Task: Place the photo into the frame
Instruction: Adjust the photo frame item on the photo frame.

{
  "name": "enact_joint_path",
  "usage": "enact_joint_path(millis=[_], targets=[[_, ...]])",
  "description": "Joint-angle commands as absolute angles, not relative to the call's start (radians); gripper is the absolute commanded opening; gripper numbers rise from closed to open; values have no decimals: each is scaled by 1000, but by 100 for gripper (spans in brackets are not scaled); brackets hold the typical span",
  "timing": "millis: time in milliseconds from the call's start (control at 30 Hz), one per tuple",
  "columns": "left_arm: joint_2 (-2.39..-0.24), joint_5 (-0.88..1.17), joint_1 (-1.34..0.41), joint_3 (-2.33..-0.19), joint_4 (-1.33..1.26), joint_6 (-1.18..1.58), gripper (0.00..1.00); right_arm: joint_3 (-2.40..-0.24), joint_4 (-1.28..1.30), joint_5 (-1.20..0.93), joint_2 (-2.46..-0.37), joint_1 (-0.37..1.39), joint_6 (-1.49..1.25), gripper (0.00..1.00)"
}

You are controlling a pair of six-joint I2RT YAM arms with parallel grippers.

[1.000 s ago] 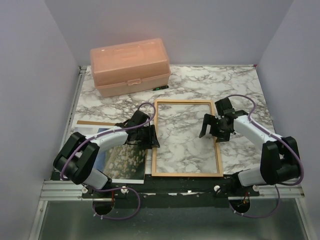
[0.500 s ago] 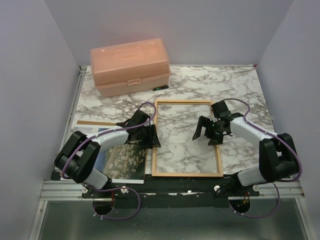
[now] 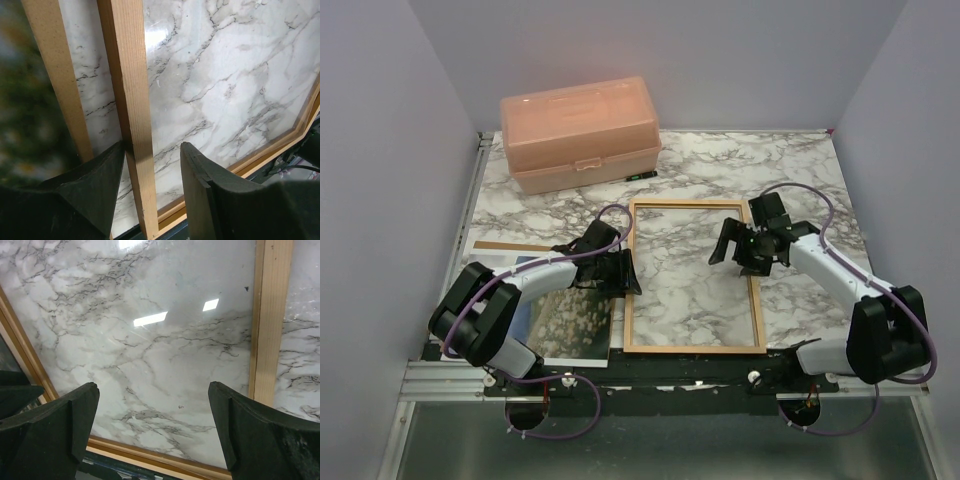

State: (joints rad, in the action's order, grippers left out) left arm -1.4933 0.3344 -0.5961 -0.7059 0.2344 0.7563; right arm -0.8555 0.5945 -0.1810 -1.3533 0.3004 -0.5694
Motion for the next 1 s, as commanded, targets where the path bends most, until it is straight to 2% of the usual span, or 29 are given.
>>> enact_joint_path(millis=[0, 267, 600, 967], targets=[[-1509, 337, -601, -694, 264, 739, 51, -858, 647, -110, -1341, 305, -597, 100], [-1530, 348, -604, -702, 262, 735, 51, -766, 676, -33, -1304, 338, -670, 100], [-1534, 336, -604, -706, 277, 732, 51, -757, 827, 103, -1272, 541, -789, 100], [-1544, 318, -606, -714, 298, 730, 51, -755, 995, 129, -1221, 637, -828, 100]])
